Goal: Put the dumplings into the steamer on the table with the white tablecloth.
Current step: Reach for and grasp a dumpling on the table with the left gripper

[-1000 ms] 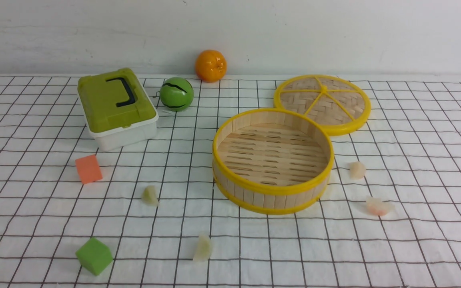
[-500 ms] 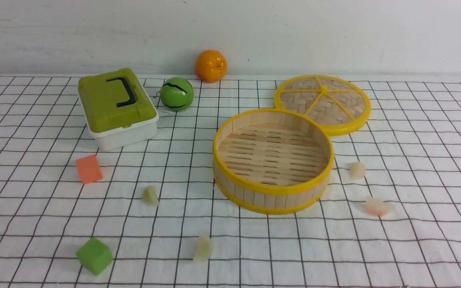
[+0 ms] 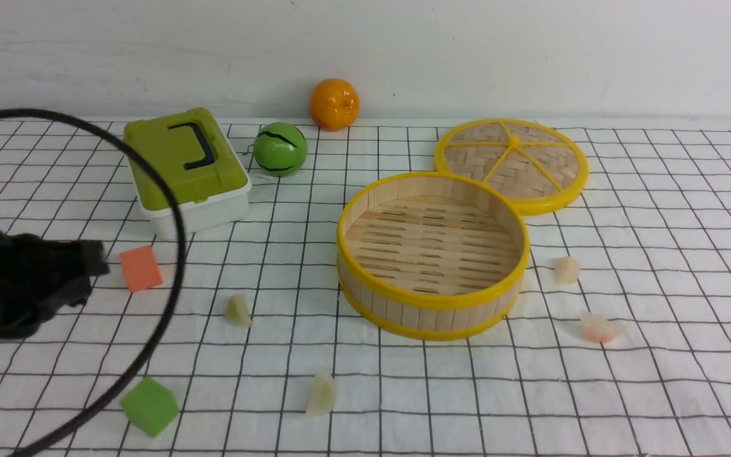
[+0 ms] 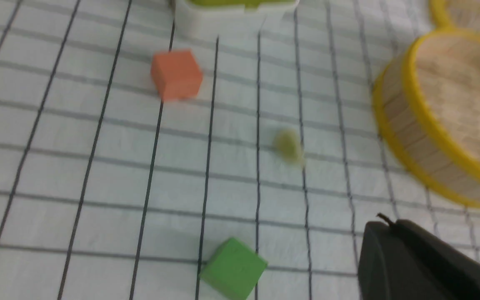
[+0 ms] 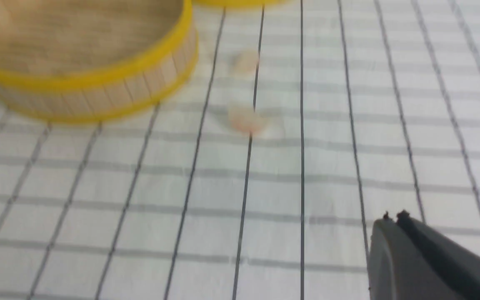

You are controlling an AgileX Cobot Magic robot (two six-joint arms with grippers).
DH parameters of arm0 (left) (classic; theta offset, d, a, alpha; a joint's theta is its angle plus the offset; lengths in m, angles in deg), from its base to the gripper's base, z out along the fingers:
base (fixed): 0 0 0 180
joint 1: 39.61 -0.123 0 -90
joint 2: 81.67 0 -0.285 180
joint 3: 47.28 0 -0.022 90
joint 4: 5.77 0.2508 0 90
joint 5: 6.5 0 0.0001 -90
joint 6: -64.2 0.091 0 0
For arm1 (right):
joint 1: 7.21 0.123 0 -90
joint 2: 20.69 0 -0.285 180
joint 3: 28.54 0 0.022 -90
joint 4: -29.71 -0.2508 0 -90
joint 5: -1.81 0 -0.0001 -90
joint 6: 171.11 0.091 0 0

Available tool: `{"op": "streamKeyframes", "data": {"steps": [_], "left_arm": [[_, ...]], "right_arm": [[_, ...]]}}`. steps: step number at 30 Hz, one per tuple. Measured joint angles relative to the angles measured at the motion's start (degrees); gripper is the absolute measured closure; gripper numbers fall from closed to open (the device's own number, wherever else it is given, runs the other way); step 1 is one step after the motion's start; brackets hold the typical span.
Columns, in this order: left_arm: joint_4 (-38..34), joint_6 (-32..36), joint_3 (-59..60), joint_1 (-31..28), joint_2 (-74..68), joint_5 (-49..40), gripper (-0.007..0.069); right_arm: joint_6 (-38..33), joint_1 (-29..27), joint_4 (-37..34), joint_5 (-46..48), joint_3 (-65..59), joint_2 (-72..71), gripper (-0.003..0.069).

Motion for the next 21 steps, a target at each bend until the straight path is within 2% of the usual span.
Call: {"op": "streamKeyframes", "data": {"steps": [2,4,6,7,8,14,17,21], "left_arm": [[-3.5,2.4,-3.9,1.0,-9.2,-3.2,0.0637],[-4.3,3.1,-4.9,1.8,-11.5,-3.5,0.0637],[-5.4,5.3,-8.4,6.4,-18.0,-4.7,0.0637],[-5.4,5.6,-8.9,6.8,-18.9,-4.8,0.0637],[-5.2,6.4,-11.0,11.0,-22.4,-5.5,0.0637],[-4.9,7.1,-18.9,19.3,-33.3,-9.1,0.0624],[-4.3,7.2,-21.3,20.2,-37.0,-9.9,0.0555],[-3.3,7.3,-22.7,20.5,-41.5,-9.6,0.0384]], "right_arm": [[-3.7,1.3,-4.6,1.4,0.0,4.2,0.0664],[-5.3,1.7,-6.3,1.2,0.0,4.8,0.0664],[-9.9,3.1,-10.5,0.2,0.1,5.8,0.0664],[-10.2,3.1,-10.7,0.1,0.1,5.8,0.0664],[-13.1,3.7,-12.5,-0.8,0.1,5.9,0.0663],[-16.0,4.2,-14.0,-1.6,0.2,5.9,0.0661],[-16.3,4.2,-14.7,-1.7,0.2,5.9,0.0659],[-16.3,4.2,-15.2,-1.9,0.2,5.9,0.0655]]}}
